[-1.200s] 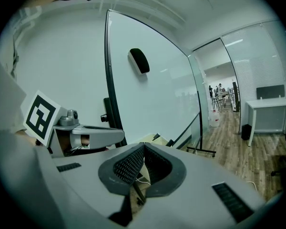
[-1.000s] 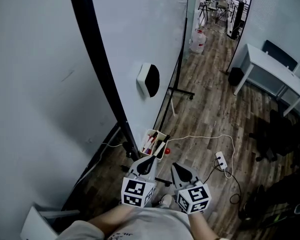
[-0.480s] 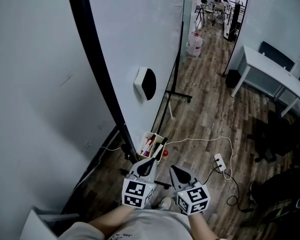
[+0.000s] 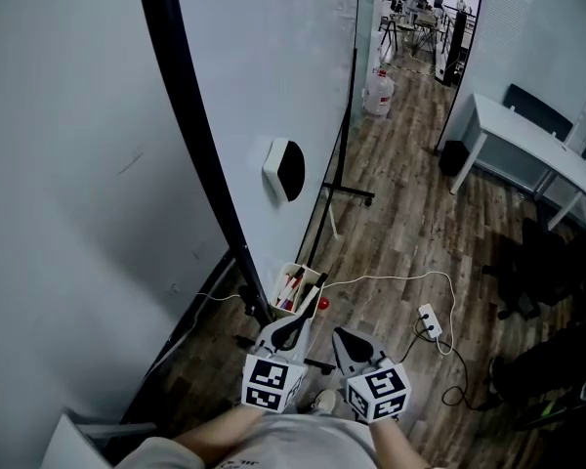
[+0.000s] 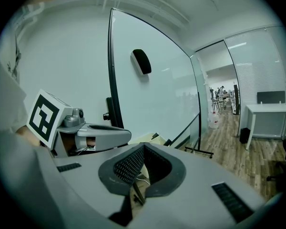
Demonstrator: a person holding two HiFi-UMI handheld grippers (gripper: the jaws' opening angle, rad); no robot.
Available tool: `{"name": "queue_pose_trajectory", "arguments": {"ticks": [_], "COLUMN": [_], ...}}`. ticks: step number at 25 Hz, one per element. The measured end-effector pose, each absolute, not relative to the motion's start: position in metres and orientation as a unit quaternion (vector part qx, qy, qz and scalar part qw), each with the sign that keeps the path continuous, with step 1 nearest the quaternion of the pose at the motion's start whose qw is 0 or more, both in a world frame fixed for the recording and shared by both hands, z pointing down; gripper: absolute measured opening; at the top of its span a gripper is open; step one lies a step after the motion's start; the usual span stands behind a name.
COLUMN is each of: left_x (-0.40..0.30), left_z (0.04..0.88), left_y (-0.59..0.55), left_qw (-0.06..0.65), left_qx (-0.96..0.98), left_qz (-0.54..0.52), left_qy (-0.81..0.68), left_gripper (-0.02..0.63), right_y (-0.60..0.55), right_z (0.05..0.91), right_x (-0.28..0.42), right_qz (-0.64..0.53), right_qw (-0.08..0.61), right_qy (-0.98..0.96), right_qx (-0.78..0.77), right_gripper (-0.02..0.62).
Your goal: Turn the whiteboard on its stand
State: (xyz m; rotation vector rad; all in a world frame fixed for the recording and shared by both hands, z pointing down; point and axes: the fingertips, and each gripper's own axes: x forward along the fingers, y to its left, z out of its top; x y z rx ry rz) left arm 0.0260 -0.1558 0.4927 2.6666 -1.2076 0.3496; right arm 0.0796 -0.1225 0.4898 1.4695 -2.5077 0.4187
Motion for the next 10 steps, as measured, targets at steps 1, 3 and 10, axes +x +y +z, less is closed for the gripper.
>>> {"name": "queue_pose_trajectory", "arguments": {"ticks": [1, 3, 10], "left_x": [0.0253, 0.0235, 0.0198], "left_z": [0.4928, 0.4931, 0.4919], "left_y": [-0.1555, -0.1554, -0.1517], "left_qw": [0.098, 0.099, 0.095], "left_qx": [0.9, 0.9, 0.901], "left_qz": [0.118, 0.119, 0.12], "left_qy": [-0.407, -0.407, -0.407], "left_gripper": [0.011, 0.011, 0.011], "right_y": [-0.1221, -0.1218, -0.1178], "right_z": [0.4894, 0.4891, 0.4884], "right_x": [0.0797, 0.0795, 0.0792], "right_qz": [0.141, 0.14, 0.138], "right_qw": [0.103, 0.104, 0.106], "right_qy": [-0.849, -0.849, -0.846], "right_qx": [0.498, 0.498, 0.504], "right_gripper": [0.006, 0.005, 0.006]}}
